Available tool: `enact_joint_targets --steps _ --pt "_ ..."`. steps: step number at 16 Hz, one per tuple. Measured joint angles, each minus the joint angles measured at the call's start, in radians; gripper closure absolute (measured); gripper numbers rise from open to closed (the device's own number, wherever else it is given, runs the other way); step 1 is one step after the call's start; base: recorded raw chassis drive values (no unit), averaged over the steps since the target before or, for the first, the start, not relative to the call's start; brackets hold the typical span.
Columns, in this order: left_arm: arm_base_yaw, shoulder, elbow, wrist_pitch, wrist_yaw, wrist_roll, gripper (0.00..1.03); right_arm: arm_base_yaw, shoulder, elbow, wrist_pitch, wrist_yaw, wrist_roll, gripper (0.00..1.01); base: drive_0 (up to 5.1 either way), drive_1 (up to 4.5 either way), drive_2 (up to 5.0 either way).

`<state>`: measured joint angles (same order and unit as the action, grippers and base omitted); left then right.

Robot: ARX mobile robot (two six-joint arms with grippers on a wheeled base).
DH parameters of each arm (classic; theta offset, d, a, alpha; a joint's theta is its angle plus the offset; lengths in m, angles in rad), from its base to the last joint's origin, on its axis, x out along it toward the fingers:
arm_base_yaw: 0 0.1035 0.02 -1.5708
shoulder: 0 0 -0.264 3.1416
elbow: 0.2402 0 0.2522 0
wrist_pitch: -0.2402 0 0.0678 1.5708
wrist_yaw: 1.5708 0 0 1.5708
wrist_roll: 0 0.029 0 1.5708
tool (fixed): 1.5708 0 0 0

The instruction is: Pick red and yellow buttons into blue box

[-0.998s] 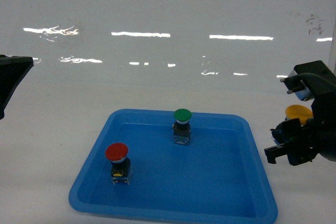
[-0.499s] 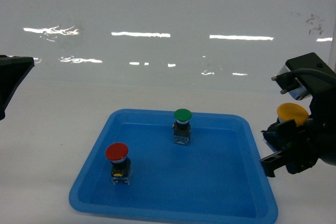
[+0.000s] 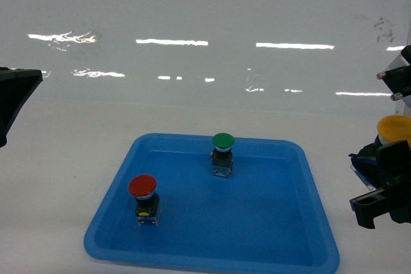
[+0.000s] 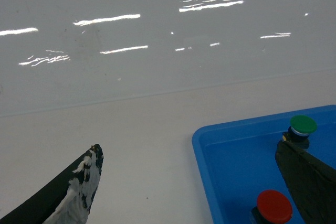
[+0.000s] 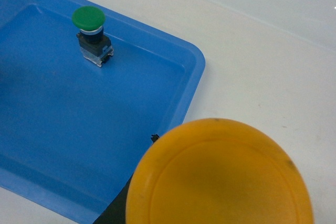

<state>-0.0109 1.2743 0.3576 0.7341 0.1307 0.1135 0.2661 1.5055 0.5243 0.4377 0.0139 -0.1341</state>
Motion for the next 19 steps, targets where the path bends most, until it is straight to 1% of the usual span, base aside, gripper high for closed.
enact_joint_targets --steps 3,5,11,13,14,15,16,19 --pt "0.000 0.000 0.000 0.000 0.000 0.000 0.05 0.013 -0.091 -0.017 -0.042 0.017 0.004 0.74 0.0 0.00 0.0" --pt "0.000 0.000 0.000 0.000 0.000 0.000 0.05 0.030 -0.143 -0.032 -0.066 0.041 0.012 0.74 0.0 0.00 0.0" --pt "0.000 0.000 0.000 0.000 0.000 0.000 0.05 0.035 -0.280 -0.050 -0.173 0.102 0.026 0.74 0.0 0.00 0.0" --pt "0.000 0.000 0.000 0.000 0.000 0.000 0.05 0.063 -0.333 -0.048 -0.213 0.127 0.037 0.74 0.0 0.00 0.0" --pt "0.000 0.000 0.000 0.000 0.000 0.000 0.05 0.090 -0.357 -0.041 -0.251 0.136 0.045 0.74 0.0 0.00 0.0" --pt "0.000 0.000 0.000 0.000 0.000 0.000 0.05 0.116 -0.375 -0.036 -0.266 0.151 0.052 0.74 0.0 0.00 0.0" --pt "0.000 0.000 0.000 0.000 0.000 0.000 0.05 0.130 -0.390 -0.033 -0.259 0.157 0.065 0.74 0.0 0.00 0.0" --pt "0.000 0.000 0.000 0.000 0.000 0.000 0.05 0.132 -0.395 -0.024 -0.259 0.168 0.078 0.74 0.0 0.00 0.0"
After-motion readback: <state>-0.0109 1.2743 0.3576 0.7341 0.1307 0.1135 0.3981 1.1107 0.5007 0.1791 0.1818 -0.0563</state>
